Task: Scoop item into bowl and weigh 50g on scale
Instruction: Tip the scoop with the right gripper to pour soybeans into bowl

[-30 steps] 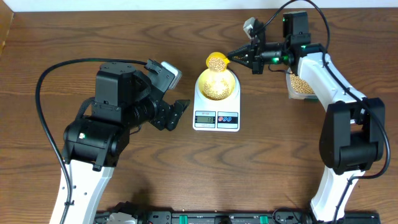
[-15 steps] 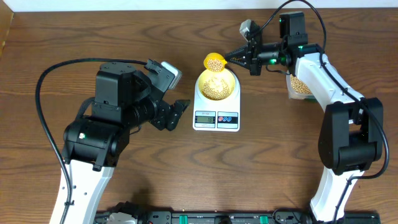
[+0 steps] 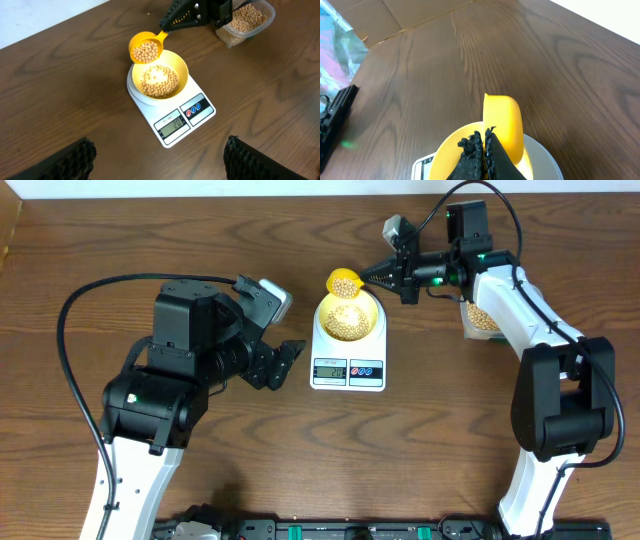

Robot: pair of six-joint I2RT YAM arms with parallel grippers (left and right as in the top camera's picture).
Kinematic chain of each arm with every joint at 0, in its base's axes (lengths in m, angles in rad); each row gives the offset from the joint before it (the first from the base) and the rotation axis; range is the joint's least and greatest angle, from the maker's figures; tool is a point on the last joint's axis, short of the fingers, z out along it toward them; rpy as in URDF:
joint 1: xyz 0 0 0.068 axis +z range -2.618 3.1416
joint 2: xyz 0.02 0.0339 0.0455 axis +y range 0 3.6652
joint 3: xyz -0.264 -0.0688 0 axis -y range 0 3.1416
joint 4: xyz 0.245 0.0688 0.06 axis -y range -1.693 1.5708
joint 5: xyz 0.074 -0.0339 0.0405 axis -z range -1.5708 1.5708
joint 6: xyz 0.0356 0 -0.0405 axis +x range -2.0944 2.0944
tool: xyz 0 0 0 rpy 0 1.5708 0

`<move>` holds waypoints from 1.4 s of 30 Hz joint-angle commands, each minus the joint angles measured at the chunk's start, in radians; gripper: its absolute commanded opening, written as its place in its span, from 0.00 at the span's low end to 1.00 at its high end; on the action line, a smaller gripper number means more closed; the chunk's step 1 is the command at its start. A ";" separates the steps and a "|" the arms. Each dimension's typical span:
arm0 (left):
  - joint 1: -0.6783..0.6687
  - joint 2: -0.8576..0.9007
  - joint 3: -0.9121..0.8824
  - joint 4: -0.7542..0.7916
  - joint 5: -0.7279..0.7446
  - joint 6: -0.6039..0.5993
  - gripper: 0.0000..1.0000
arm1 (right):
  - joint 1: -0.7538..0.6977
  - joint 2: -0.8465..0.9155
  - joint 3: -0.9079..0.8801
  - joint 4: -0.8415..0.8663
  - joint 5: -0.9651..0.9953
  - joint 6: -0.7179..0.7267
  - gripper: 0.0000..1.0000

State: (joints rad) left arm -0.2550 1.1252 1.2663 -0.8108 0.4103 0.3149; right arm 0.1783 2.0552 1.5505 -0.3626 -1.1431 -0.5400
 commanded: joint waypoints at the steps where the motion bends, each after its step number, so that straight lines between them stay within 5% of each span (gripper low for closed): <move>1: 0.006 0.000 -0.004 -0.002 0.008 0.009 0.84 | 0.006 0.007 -0.003 -0.016 -0.011 -0.081 0.01; 42: 0.006 0.000 -0.004 -0.002 0.008 0.009 0.84 | 0.007 0.007 -0.003 -0.039 0.023 -0.288 0.01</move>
State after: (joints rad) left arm -0.2550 1.1252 1.2663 -0.8108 0.4103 0.3149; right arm 0.1783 2.0552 1.5505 -0.3996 -1.1049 -0.8112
